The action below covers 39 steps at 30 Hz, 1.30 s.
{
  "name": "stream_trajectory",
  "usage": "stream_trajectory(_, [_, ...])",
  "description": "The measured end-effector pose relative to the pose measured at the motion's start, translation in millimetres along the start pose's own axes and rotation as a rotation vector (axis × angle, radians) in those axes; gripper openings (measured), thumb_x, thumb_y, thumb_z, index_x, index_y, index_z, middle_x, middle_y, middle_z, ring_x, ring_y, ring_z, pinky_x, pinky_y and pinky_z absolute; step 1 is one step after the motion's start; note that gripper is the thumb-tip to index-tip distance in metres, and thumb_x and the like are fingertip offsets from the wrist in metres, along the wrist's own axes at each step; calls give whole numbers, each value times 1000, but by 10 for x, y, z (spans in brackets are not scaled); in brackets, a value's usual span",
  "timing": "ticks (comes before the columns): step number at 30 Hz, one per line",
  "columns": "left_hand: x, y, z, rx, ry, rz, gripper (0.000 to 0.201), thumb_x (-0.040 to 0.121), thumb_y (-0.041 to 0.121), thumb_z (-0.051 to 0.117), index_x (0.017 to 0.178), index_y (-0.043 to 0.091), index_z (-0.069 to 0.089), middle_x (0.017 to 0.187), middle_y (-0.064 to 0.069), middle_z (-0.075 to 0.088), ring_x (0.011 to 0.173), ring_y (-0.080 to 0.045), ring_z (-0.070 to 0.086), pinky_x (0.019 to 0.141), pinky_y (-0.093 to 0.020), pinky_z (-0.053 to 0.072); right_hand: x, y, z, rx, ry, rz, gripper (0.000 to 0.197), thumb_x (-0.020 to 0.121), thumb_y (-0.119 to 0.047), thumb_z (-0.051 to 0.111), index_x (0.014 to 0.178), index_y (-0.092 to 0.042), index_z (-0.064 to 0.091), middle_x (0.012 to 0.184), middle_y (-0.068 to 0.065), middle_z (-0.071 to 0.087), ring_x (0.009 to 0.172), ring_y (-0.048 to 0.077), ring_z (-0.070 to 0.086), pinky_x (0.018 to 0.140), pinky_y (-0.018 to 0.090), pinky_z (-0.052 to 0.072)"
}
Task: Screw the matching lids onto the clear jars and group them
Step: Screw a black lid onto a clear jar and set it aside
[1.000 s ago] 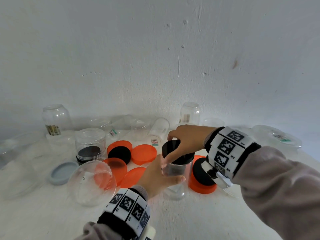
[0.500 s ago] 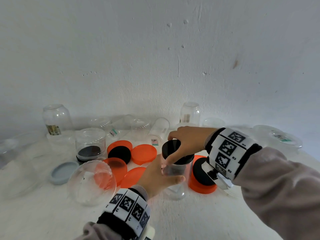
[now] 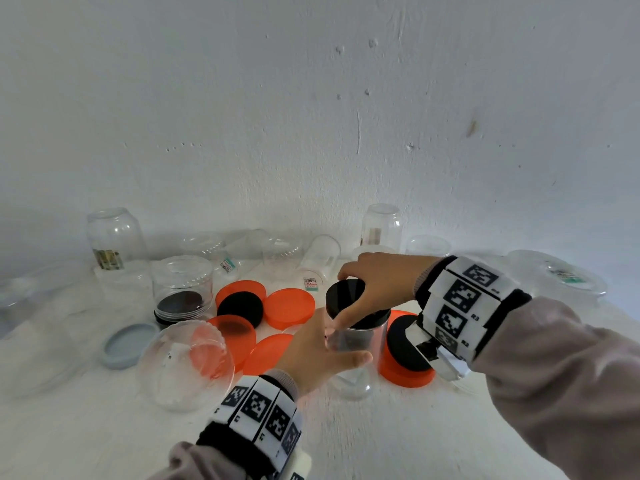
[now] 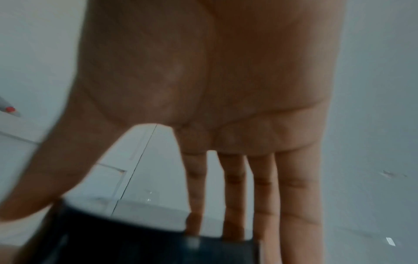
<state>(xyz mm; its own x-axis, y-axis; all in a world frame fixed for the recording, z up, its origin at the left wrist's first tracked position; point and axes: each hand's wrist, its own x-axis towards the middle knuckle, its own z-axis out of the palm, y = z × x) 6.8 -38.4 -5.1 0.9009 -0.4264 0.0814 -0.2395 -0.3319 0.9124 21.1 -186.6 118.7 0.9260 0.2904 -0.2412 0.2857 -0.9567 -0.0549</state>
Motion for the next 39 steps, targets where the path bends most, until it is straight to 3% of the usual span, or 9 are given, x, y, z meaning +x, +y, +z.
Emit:
stream_trajectory(4, [-9,20,-1,-12,-2,8,60,71,36,81,108,48,36,103,30,52,94,18,49,67,-1,40,-25,22,-63,52,-86,-79,84,68,-50,76,140,-43,34,120,-16,35,118,12,38,100,39,42])
stream_trajectory(8, [-7,6,-2,-5,4,0,57,70,38,81,108,45,39,105,28,52,99,9,52,70,-6,39,-13,12,-35,36,-14,-55,76,67,-64,71,133,-39,43,115,-15,41,108,10,44,93,34,46])
stream_trajectory(12, [-3,-7,-5,5,-3,2,66,70,40,80,124,34,42,114,22,53,101,7,51,72,-9,38,4,-17,18,-3,32,14,79,64,-76,63,127,-32,46,113,-8,47,101,14,50,84,31,46])
stream_trajectory(16, [-8,7,-9,7,-11,5,56,72,35,81,106,49,39,101,30,52,92,22,51,66,0,40,-36,1,-27,37,-48,-26,86,66,-62,72,139,-39,34,119,-13,39,113,13,42,95,36,43])
stream_trajectory(22, [-22,21,-4,6,-8,13,54,72,34,80,99,49,36,98,30,49,85,25,48,63,3,39,-71,30,6,80,-10,-78,80,72,-54,73,141,-36,37,121,-10,41,115,15,43,98,36,43])
stream_trajectory(28, [-14,9,11,-28,14,15,57,71,34,81,109,46,40,110,22,57,99,10,54,72,-8,43,-123,88,180,157,53,-72,75,79,-61,61,144,-41,29,126,-6,38,115,13,30,97,39,39])
stream_trajectory(32, [2,-14,3,-43,-7,15,64,72,34,81,122,36,42,122,12,57,110,-1,56,90,-22,48,-170,81,311,194,157,-100,69,84,-60,55,144,-39,29,126,-4,38,111,13,27,90,32,35])
stream_trajectory(35, [14,-36,-11,-25,-19,13,64,71,36,81,122,30,44,122,8,58,111,-7,57,95,-31,50,-198,52,447,234,237,-83,66,88,-57,50,146,-36,27,135,-4,34,120,14,22,98,31,30])
stream_trajectory(39, [28,-71,-7,-37,-23,19,58,71,33,81,116,35,44,119,11,59,110,-4,57,84,-19,47,-231,7,606,306,287,-46,64,91,-55,46,148,-35,24,145,-7,23,131,20,18,109,39,27])
